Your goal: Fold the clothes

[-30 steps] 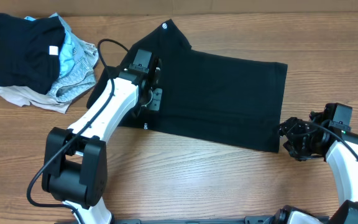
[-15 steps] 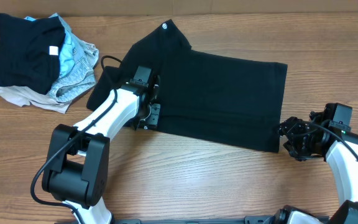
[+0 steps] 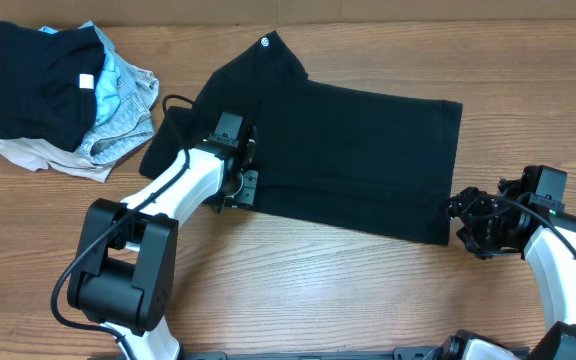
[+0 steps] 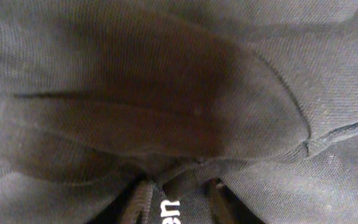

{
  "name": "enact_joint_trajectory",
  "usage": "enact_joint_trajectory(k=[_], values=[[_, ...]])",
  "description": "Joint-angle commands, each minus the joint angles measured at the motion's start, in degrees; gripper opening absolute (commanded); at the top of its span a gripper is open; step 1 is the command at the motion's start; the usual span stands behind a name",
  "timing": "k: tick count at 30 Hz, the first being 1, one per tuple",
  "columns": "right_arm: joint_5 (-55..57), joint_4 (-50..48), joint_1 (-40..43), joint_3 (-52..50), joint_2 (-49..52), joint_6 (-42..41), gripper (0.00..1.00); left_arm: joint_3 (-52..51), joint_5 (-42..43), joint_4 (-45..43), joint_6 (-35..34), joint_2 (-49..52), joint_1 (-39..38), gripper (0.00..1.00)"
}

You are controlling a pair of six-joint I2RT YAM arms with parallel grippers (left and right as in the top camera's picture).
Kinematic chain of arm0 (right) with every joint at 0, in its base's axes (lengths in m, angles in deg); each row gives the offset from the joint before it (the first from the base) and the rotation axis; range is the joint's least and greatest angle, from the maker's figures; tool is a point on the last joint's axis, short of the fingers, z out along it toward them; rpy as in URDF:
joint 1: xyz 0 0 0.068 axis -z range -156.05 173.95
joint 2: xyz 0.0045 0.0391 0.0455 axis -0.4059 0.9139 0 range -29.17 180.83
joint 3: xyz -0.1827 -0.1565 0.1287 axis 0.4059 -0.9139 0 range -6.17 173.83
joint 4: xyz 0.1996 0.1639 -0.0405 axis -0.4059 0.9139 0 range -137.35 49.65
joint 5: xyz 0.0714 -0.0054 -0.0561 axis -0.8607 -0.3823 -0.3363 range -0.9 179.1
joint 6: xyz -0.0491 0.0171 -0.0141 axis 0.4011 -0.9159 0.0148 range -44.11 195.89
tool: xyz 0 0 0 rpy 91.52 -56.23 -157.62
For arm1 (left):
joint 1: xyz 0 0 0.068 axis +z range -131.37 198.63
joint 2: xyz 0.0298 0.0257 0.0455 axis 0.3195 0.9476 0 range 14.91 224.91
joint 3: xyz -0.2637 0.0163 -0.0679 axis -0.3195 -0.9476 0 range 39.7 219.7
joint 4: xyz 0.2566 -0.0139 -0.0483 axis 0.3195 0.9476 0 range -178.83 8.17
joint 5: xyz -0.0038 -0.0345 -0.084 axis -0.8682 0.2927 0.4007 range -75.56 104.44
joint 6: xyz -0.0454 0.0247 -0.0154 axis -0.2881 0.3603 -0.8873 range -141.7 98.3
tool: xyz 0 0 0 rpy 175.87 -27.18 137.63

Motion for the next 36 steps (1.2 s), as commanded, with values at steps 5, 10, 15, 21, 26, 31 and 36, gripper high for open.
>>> enact_joint_trajectory(k=[5,10,15,21,26,31,36], values=[[-0.3,-0.3,-0.3,1.2,0.1,0.4,0.73,1.4,-0.8,-0.7,-0.4,0.3,0.6,0.04],[-0.3,-0.3,-0.3,1.2,0.1,0.4,0.72,8.1,-5.5,2.3,0.2,0.3,0.6,0.04],[-0.3,-0.8,-0.3,1.2,0.1,0.3,0.72,11.5,-8.0,-1.6,1.4,0.3,0.6,0.04],[-0.3,-0.7,-0.3,1.2,0.1,0.3,0.72,11.4,-6.5,-7.1,1.4,1.2,0.5,0.36],[-0.3,-0.4,-0.3,1.2,0.1,0.4,0.73,12.9,-7.9,-0.7,2.2,1.2,0.7,0.32],[-0.3,-0.3,-0.3,1.2,0.1,0.3,0.73,18.1,-7.6,12.3,1.7,1.2,1.4,0.08],[-0.3,-0.3,-0.3,1.2,0.1,0.3,0.73,16.2,-7.9,15.5,1.7,1.3,1.5,0.04]])
